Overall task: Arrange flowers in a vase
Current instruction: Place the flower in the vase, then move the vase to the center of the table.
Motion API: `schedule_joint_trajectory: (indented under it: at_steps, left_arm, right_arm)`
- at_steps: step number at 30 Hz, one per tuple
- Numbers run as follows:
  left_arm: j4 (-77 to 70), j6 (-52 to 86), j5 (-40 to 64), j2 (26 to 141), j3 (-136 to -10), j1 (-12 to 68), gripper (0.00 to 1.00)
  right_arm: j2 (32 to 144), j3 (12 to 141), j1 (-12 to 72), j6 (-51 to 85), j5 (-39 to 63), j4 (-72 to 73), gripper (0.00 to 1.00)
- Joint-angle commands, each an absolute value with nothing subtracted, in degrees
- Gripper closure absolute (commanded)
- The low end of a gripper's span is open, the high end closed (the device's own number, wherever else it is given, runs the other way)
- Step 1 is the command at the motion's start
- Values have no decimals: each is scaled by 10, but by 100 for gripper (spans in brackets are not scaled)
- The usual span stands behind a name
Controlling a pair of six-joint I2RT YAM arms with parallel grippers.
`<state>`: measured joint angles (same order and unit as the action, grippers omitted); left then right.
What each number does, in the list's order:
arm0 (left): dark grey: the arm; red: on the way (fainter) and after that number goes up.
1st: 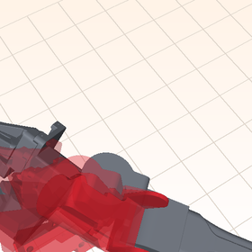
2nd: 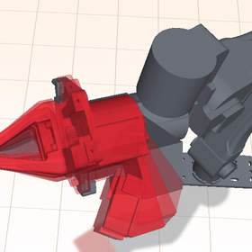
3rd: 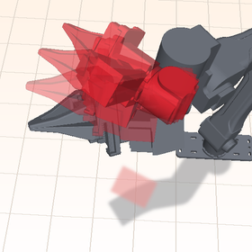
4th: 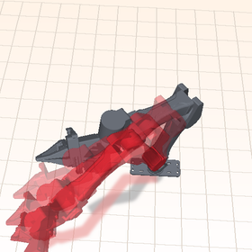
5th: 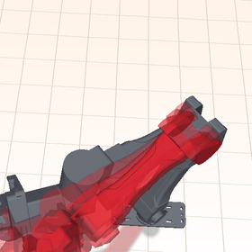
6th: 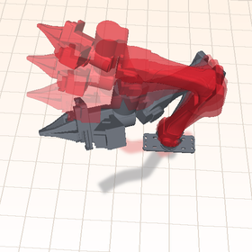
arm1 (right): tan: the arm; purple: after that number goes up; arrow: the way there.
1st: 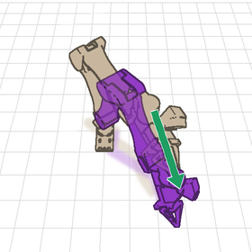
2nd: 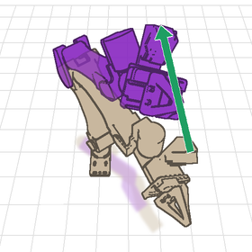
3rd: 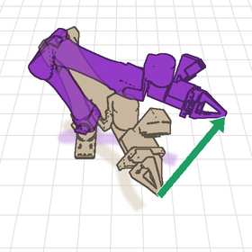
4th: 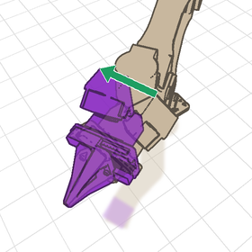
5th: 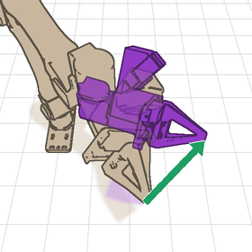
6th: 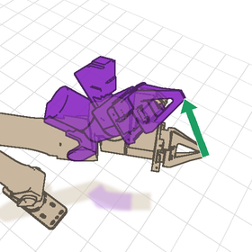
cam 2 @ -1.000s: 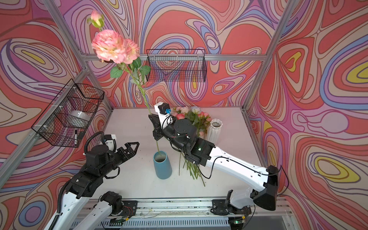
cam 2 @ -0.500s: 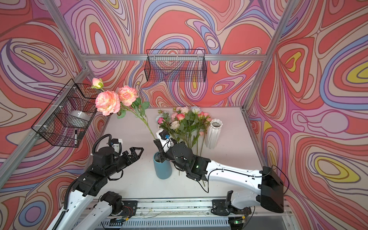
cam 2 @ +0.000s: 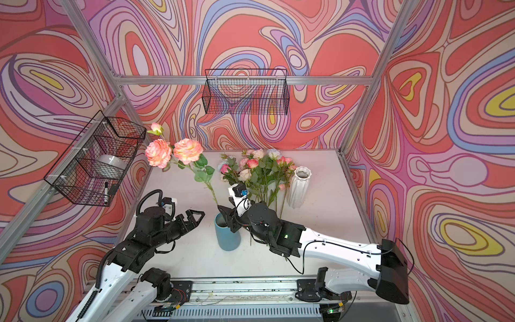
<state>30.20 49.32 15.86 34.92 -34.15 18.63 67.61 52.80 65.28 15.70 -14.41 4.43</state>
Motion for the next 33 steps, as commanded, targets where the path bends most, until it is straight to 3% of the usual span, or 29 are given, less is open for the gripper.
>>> schedule_joint_trajectory:
  at_steps: [1,6,13,18,26,33]
  left_arm:
    - [287,498,174,359,-328,183,4]
    - [264,501,181,381,-319,182,4]
    - [244,503,186,416,-316,182,4]
    - [229,509,190,434,-310,182,4]
    - [206,516,192,461,-308,182,4]
    - [230,515,164,467,-314,183,5]
  right_arm:
    - [639,518,656,191,-119,-31,22]
    - [615,475,664,231,-98,-99,14]
    - [618,375,705,279,-97,-96,16]
    - [646,317,724,315,-104,-66,32]
    - [762,271,758,360,-92,52,40]
    - [831,276,758,366,-123,130,40]
